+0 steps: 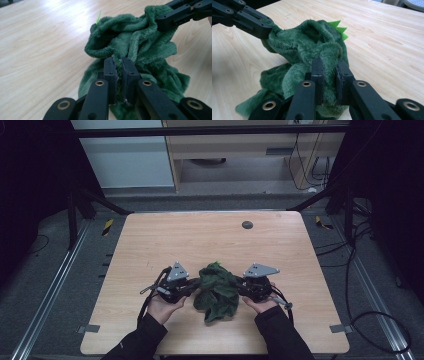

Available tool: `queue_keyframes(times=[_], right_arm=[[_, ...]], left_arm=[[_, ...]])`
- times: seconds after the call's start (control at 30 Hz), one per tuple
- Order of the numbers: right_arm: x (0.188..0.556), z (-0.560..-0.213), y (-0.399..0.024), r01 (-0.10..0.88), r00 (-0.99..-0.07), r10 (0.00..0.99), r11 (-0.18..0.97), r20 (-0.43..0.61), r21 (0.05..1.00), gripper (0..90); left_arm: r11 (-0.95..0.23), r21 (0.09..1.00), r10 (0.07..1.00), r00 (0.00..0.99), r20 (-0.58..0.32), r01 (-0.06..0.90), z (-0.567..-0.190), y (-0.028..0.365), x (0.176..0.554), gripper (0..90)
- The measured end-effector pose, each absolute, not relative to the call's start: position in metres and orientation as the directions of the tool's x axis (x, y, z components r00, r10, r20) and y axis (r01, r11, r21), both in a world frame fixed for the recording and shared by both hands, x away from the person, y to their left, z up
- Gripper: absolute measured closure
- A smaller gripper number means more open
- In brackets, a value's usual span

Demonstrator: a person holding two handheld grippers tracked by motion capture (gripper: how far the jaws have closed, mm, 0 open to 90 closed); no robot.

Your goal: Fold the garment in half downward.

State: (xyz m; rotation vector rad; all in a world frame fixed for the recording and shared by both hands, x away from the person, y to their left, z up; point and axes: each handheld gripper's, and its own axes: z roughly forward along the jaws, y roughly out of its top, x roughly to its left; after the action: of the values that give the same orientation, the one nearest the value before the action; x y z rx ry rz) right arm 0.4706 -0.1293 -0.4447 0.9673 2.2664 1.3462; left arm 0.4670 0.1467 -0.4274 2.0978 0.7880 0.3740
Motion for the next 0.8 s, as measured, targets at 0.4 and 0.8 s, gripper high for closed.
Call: queue_keyframes(times=[0.4,0.8], right_arm=[[0.453,-0.458,-0.131,0.424,-0.728,0.68,0.348,0.086,0.836,77.7],[0.439,-0.472,-0.136,0.478,-0.728,0.676,0.382,0.114,0.791,76.0]], left_arm=[[-0.483,0.76,0.63,0.776,-0.044,0.435,-0.446,0.151,0.45,83.6],[-0.503,0.738,0.612,0.788,-0.063,0.449,-0.457,0.149,0.44,83.5]])
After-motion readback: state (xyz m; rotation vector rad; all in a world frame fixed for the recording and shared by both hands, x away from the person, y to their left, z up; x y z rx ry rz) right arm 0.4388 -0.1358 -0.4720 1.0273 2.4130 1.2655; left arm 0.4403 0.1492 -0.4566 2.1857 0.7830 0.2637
